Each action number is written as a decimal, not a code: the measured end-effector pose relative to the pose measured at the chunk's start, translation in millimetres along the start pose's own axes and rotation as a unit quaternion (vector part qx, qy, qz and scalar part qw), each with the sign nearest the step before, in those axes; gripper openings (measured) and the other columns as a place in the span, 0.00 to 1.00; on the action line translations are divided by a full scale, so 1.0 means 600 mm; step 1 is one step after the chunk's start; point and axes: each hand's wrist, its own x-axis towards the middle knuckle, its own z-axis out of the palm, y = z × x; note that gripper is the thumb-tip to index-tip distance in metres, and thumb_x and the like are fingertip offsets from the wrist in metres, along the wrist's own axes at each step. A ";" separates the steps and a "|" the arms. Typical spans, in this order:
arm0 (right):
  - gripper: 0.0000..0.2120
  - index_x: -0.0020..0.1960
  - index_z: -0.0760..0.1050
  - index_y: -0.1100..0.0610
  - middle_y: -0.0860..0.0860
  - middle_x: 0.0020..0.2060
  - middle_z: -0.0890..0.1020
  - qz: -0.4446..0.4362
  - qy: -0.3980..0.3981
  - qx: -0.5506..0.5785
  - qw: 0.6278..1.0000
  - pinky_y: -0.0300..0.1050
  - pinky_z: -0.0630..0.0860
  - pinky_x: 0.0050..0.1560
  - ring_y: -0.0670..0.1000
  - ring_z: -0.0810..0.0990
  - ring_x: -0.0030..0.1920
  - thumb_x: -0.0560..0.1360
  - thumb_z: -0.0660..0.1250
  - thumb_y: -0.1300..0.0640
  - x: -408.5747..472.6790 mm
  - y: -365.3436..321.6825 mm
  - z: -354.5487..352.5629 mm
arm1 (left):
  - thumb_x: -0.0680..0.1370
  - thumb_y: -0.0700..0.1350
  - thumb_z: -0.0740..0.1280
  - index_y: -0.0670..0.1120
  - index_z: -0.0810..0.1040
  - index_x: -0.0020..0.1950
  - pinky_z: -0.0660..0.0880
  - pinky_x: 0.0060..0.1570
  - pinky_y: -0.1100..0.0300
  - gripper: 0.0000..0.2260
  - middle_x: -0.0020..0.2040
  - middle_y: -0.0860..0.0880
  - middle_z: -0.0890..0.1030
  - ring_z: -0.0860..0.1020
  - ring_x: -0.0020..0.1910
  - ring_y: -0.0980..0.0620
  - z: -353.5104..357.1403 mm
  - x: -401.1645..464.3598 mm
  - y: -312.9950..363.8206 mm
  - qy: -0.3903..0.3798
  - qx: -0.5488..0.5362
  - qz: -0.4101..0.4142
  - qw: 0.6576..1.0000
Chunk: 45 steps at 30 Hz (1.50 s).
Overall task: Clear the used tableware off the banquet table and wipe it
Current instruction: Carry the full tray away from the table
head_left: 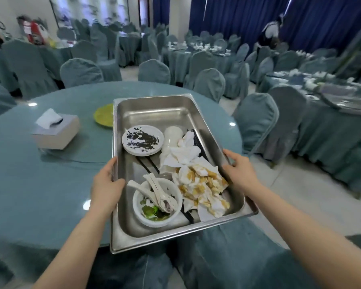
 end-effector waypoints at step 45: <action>0.24 0.64 0.75 0.44 0.50 0.47 0.85 0.332 0.362 0.021 0.871 0.46 0.79 0.52 0.50 0.83 0.43 0.70 0.66 0.59 -0.336 0.749 -0.874 | 0.72 0.29 0.65 0.45 0.69 0.72 0.69 0.42 0.72 0.30 0.66 0.48 0.76 0.76 0.49 0.56 1.081 -0.486 0.502 -0.411 -0.011 0.239 0.880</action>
